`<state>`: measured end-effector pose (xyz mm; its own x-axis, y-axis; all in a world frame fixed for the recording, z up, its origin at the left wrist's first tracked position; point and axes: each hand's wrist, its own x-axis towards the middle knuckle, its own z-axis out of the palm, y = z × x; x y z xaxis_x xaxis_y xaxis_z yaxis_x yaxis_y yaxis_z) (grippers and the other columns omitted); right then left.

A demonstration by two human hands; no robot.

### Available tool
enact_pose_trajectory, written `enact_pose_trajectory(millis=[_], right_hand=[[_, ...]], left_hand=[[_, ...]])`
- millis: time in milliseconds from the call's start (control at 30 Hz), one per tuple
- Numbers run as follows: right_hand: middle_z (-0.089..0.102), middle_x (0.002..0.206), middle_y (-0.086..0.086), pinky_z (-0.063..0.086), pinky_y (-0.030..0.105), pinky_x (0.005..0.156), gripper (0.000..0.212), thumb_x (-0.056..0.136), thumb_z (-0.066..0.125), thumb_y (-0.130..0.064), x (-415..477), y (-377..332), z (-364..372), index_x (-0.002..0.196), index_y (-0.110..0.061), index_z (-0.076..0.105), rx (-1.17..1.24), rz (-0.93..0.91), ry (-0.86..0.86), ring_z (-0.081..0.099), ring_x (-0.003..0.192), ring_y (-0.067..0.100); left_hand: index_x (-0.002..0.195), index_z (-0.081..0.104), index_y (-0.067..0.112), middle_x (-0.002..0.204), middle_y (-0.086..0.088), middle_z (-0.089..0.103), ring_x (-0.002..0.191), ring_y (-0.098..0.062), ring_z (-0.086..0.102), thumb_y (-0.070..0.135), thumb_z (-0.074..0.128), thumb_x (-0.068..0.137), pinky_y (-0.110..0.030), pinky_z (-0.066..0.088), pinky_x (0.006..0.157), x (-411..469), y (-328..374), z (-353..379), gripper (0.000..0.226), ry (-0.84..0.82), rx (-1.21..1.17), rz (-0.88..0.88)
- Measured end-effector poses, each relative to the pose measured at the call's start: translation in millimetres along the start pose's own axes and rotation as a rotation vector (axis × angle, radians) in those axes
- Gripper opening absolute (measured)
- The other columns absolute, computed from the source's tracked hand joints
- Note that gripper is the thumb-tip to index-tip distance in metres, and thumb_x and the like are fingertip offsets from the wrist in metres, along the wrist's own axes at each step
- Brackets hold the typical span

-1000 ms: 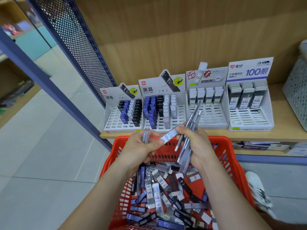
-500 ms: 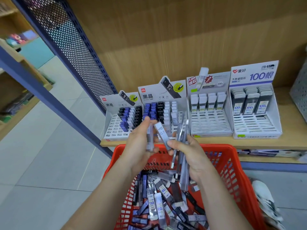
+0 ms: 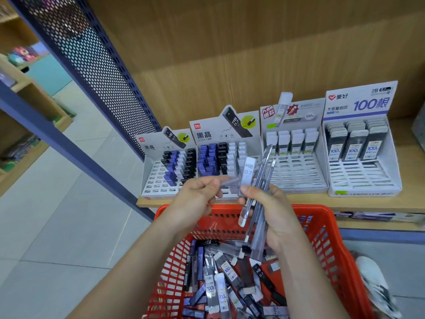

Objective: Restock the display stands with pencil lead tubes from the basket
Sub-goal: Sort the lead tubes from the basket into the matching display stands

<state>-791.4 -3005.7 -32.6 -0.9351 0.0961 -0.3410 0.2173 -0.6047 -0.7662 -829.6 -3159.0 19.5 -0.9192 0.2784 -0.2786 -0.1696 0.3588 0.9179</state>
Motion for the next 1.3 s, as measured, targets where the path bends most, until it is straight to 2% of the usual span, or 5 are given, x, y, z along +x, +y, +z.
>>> enact_pose_trajectory(millis=[200,367,500,733,1300], right_hand=[[0.071,0.070,0.005,0.054,0.029,0.054,0.009,0.081,0.074,-0.004,6,-3,-26,0.083,-0.012,0.071,-0.088,-0.022,0.107,0.065,0.059,0.013],[0.074,0.079,0.005,0.056,0.043,0.081,0.016,0.079,0.078,-0.005,17,2,-44,0.087,-0.017,0.069,-0.213,0.003,0.226,0.069,0.076,0.021],[0.071,0.079,0.006,0.055,0.040,0.072,0.015,0.080,0.076,-0.004,23,7,-55,0.086,-0.016,0.069,-0.250,0.000,0.289,0.066,0.078,0.024],[0.073,0.081,0.004,0.054,0.039,0.076,0.016,0.078,0.078,-0.004,31,13,-59,0.088,-0.014,0.069,-0.272,-0.014,0.342,0.068,0.077,0.024],[0.069,0.065,-0.013,0.047,0.011,0.050,0.017,0.082,0.078,-0.011,36,30,39,0.079,-0.018,0.063,-0.527,-0.112,0.016,0.065,0.064,0.002]], left_hand=[[0.093,0.066,0.016,0.050,0.016,0.055,0.038,-0.001,0.041,0.006,0.072,0.083,-0.013,0.037,0.048,18,10,0,0.015,0.170,0.191,0.123],[0.095,0.068,0.020,0.077,0.002,0.061,0.071,-0.013,0.067,0.006,0.058,0.094,-0.036,0.057,0.079,46,14,-1,0.017,0.185,0.322,0.164],[0.089,0.067,0.029,0.077,0.001,0.054,0.075,-0.033,0.065,0.007,0.064,0.089,-0.042,0.056,0.079,67,17,0,0.022,0.198,0.435,0.237],[0.098,0.073,0.016,0.088,0.006,0.067,0.083,-0.009,0.064,0.011,0.066,0.089,-0.016,0.045,0.079,88,18,13,0.013,0.252,0.624,0.322],[0.092,0.063,0.024,0.091,-0.002,0.063,0.081,-0.025,0.063,0.003,0.058,0.089,-0.037,0.053,0.078,80,-18,-129,0.021,0.452,0.816,0.261]])
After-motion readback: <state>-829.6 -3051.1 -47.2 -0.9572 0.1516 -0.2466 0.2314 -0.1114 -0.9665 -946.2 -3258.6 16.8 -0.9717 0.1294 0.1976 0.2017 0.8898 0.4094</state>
